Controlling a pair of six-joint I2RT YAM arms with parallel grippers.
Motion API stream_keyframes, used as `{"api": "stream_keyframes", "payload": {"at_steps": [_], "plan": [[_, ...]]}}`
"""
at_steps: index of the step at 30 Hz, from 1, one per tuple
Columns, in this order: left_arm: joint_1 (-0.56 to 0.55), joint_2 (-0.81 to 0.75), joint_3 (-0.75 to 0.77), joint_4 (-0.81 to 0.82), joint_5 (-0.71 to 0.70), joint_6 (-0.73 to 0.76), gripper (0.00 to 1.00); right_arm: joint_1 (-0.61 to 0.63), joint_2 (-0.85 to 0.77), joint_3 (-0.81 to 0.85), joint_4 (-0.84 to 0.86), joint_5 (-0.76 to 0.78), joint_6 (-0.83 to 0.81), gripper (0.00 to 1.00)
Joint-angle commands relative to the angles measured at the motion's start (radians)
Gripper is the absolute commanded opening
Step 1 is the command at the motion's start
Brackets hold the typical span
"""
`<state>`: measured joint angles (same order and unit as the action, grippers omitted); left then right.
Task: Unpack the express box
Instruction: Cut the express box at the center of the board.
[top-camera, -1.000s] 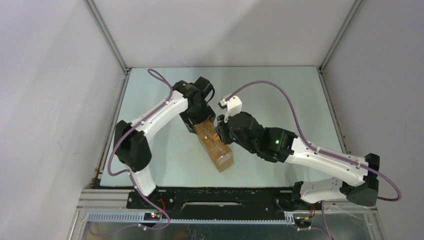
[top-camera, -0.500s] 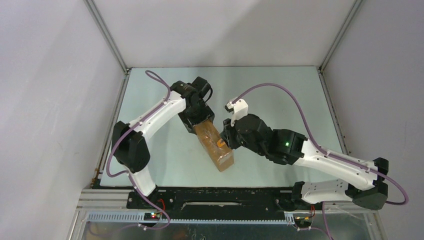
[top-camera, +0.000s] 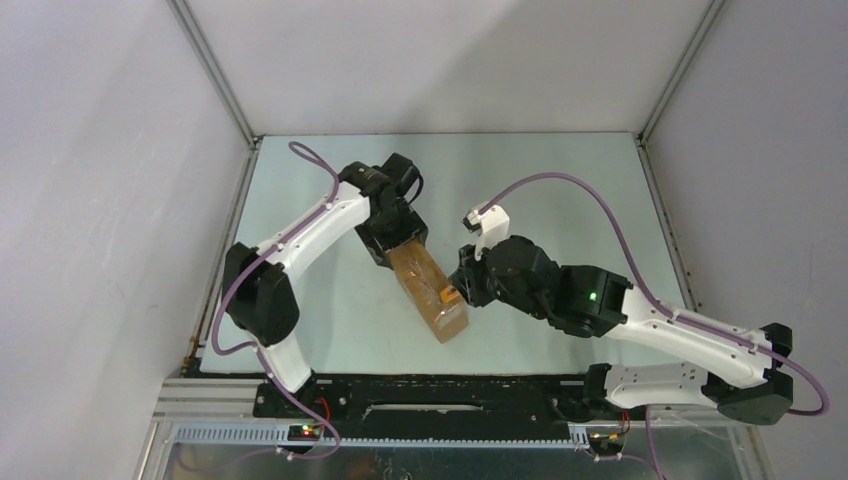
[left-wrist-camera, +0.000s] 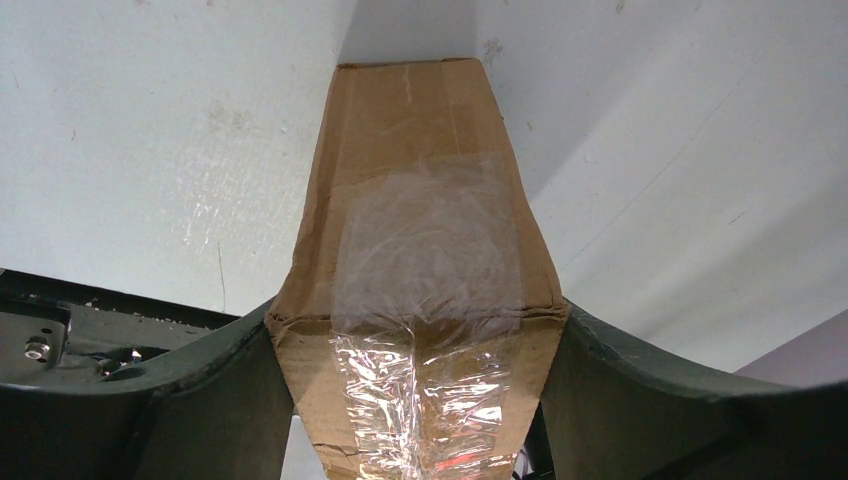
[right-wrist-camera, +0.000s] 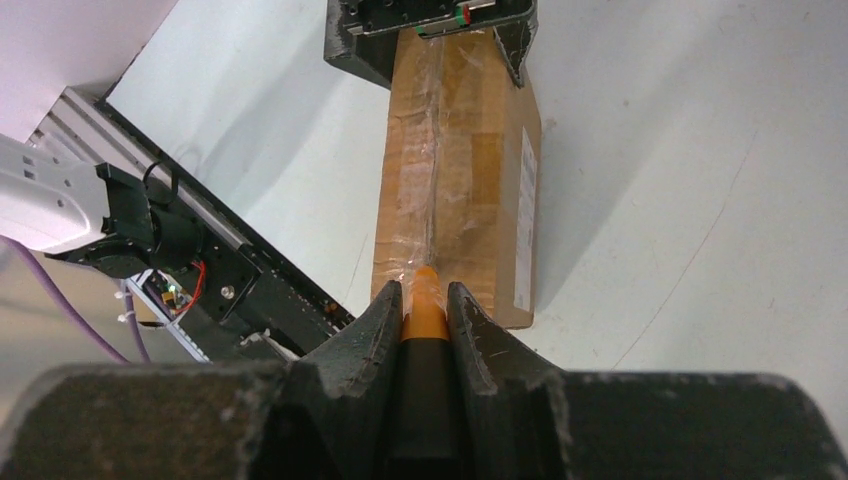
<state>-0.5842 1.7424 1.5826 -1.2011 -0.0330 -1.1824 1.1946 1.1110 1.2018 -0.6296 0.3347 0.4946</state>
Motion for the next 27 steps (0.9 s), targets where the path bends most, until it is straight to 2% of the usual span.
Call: {"api": "stream_keyframes", "payload": {"at_steps": [1, 27], "plan": [[0.041, 0.023, -0.046, -0.008, -0.098, -0.028, 0.55, 0.034, -0.039, -0.025, -0.136, -0.074, 0.04, 0.0], [0.066, 0.034, -0.05, -0.014, -0.114, -0.031, 0.54, 0.082, -0.169, -0.108, -0.242, -0.019, 0.109, 0.0]]}}
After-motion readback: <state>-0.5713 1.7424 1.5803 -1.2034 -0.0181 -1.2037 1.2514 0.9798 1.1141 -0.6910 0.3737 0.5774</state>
